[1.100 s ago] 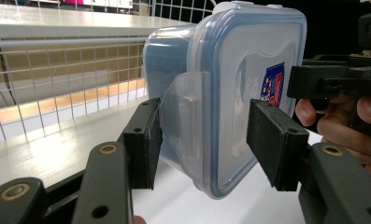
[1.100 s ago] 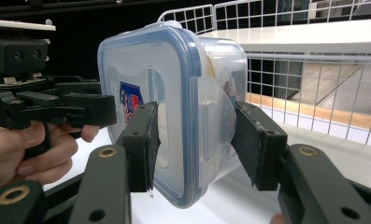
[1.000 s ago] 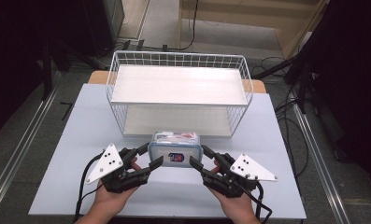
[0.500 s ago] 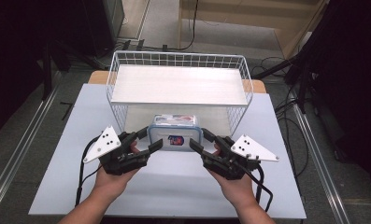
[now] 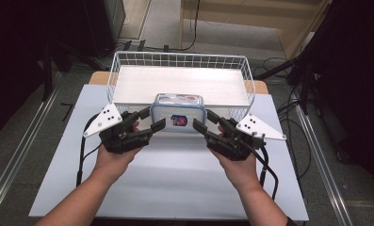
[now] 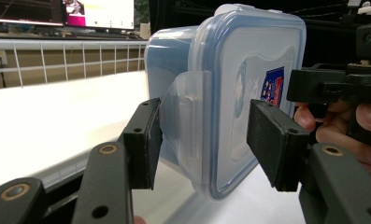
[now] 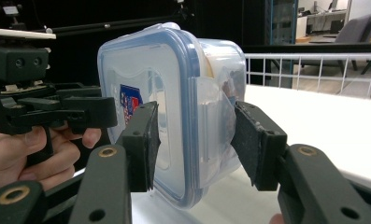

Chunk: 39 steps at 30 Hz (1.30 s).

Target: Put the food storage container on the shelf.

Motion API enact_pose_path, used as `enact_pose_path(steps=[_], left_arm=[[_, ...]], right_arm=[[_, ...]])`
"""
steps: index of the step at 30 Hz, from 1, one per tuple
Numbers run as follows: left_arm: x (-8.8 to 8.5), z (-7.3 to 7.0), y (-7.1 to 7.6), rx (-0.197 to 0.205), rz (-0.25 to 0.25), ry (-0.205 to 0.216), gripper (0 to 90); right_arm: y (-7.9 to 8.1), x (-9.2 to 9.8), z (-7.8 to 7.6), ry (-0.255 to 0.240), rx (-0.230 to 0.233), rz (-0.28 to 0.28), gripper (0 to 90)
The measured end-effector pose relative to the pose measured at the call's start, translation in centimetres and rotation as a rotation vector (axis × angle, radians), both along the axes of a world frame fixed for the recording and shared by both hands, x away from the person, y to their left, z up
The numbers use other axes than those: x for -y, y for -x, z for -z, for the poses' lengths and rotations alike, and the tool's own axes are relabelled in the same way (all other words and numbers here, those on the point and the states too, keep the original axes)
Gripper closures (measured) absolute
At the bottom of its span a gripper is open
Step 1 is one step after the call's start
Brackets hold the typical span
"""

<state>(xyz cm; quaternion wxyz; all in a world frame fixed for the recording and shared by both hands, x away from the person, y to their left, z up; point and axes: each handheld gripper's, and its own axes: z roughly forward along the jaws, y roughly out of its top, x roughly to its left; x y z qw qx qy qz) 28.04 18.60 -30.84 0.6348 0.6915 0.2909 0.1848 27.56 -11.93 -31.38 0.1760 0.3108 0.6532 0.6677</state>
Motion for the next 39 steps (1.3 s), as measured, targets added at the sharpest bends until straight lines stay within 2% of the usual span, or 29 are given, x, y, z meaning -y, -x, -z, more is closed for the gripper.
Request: enact_pose_path(steps=[7, 13, 20, 26, 32, 36, 39], left_arm=[[0.1, -0.8, -2.1, -0.009, -0.002, 0.008, 46.4], [0.0, -0.8, -4.0, -0.036, 0.001, 0.050, 46.3], [0.0, -1.2, -5.8, -0.061, -0.001, 0.062, 46.3], [-0.2, -1.9, -7.3, -0.074, -0.006, 0.082, 46.3], [-0.1, -1.7, -8.5, -0.074, -0.009, 0.080, 46.2], [-0.1, -1.4, -9.0, -0.088, -0.014, 0.086, 46.1], [-0.2, -1.3, -9.4, -0.113, -0.014, 0.097, 46.2]], right_arm=[[-1.9, 0.1, -1.0, -0.002, -0.010, 0.003, 52.7], [-3.5, -0.1, -1.2, -0.005, -0.034, 0.018, 52.7], [-5.3, -0.2, -1.8, 0.002, -0.061, 0.021, 52.7], [-6.9, -0.3, -2.5, -0.004, -0.064, 0.021, 52.7], [-8.2, -0.2, -2.5, -0.008, -0.068, 0.023, 52.7], [-8.8, -0.3, -2.1, -0.012, -0.081, 0.026, 52.6], [-9.1, -0.4, -2.0, -0.011, -0.096, 0.021, 52.6]])
